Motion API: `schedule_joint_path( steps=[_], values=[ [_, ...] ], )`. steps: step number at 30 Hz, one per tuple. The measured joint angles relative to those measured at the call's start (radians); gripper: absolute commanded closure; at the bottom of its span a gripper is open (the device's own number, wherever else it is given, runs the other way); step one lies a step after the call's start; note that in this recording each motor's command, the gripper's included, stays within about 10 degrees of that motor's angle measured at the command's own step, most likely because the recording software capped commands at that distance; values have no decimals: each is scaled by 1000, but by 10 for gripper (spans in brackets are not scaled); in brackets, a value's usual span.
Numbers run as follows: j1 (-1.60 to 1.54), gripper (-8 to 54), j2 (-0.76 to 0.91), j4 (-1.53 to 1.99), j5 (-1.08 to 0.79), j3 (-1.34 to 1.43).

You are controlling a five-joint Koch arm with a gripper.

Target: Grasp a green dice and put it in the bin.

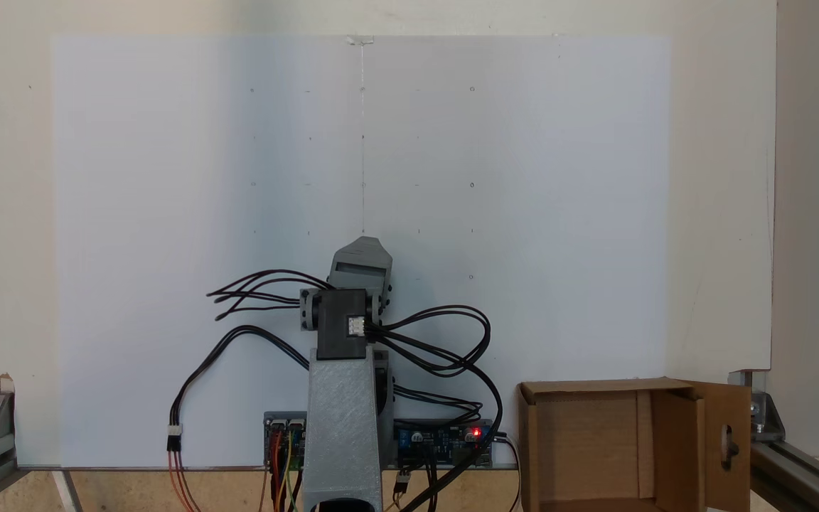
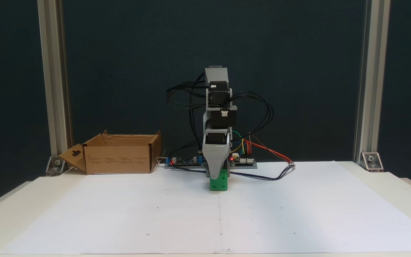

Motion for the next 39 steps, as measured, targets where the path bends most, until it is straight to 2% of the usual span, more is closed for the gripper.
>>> schedule_joint_path(
  steps=[24,39],
  values=[
    [-48,1,-20,-118,6,97],
    [-40,27,-32,-160,14,118]
  ],
)
